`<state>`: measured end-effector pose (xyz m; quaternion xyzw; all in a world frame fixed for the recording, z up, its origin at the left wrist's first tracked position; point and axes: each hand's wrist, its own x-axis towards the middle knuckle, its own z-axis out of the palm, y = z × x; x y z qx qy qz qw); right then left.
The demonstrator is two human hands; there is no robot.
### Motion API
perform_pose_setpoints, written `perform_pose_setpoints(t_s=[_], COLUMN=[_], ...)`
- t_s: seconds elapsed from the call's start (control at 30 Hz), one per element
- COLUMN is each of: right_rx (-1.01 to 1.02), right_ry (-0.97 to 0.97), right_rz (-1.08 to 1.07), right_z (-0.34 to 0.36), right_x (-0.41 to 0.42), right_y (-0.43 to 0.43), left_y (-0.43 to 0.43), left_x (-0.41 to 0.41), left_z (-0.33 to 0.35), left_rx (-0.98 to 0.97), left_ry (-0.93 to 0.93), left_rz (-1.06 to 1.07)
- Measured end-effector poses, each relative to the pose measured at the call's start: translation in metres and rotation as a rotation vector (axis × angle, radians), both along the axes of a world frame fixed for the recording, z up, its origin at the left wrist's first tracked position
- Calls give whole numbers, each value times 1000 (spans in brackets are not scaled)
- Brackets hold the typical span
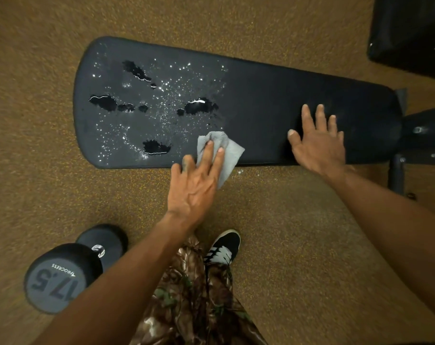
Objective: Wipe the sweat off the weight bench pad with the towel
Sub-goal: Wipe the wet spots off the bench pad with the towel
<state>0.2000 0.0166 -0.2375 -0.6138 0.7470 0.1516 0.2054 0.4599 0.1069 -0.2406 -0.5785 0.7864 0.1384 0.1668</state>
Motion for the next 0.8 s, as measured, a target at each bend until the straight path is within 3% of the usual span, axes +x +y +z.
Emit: perform_pose_setpoints(t_s=[0.1,0.23,0.43,0.53,0.63,0.8], right_rx=[-74,16,24,26,28,23], right_ry=[-87,-136,-152,-139,-138,-119], right_rz=[46,41,93,88,89,91], right_z=[0,-8,-8,-9,-8,-10], right_x=[28,45,38,40,40,40], right_y=[1,2,6,6,6,7], left_y=[-11,-29,-56,-66,-62,-53], left_x=[-20,-42,-17,-8,-12,-15], left_z=[3,6,20,13,-11,-23], left_rx=[10,1,-196,-311,-145,-109], left_ry=[56,153,249,210,166,168], left_rz=[67,156,242,138,-45,-40])
